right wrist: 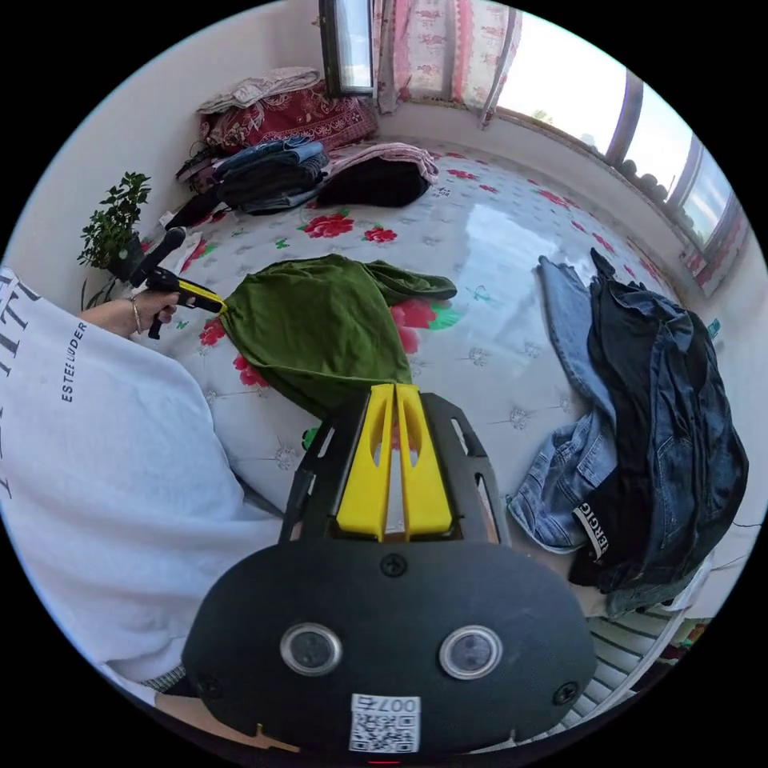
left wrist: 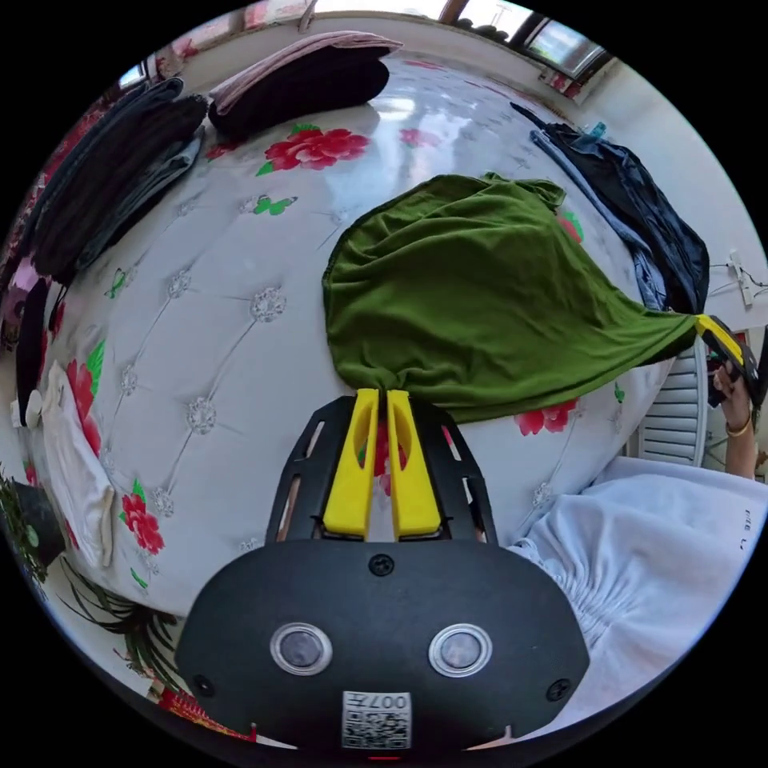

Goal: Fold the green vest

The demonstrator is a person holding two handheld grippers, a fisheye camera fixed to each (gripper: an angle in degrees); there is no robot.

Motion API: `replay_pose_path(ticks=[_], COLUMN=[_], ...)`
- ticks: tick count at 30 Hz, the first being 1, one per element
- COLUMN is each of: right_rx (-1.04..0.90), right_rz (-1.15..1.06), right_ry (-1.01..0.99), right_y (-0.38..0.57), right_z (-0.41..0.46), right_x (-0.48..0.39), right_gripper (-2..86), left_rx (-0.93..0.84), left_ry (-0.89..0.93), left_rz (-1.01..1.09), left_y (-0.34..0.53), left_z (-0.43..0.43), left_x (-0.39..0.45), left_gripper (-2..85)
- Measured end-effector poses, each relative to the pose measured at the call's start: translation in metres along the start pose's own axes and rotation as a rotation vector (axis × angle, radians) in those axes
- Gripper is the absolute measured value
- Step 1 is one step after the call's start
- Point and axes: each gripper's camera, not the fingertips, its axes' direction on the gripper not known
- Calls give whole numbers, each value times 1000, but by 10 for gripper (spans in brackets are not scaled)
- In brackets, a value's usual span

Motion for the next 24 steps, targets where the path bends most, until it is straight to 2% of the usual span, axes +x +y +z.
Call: replay_pose_path(ticks=[4,6,12,15,17,19,22,24], right_rx=[154,248,667,884,939,912,770,662], right_rz=[73,82,-30,-105,-135,-150,-156,-143], right_ry=[-16,-5,132,189,202,208,189,148], right_y=[-21,-33,-49,-24,-6,4,7,-3], right_z=[-68,-110,-274,-334,-355,-362,-354,-336], right_x=[35,47,38,15,0,-9,-11,-2], right_gripper=[-3,-3,-3,-3,-3,-3,-3,-2], left_rx=[238,438,914,1058,1107,1122,1071,958], left_ry=[225,309,361,328,321,323,317,306], left_rz=[-25,-2,199,267,277,270,196,114], left_y=[-10,-12,37,82,108,129,141,121], left_z=[-100,-192,-402,-454,-468,-473,-462,-437], left_x=[-27,-40,-16,3,9,11,4,-11], left_gripper=[-7,-9,-9,-9,-9,-9,-9,-9])
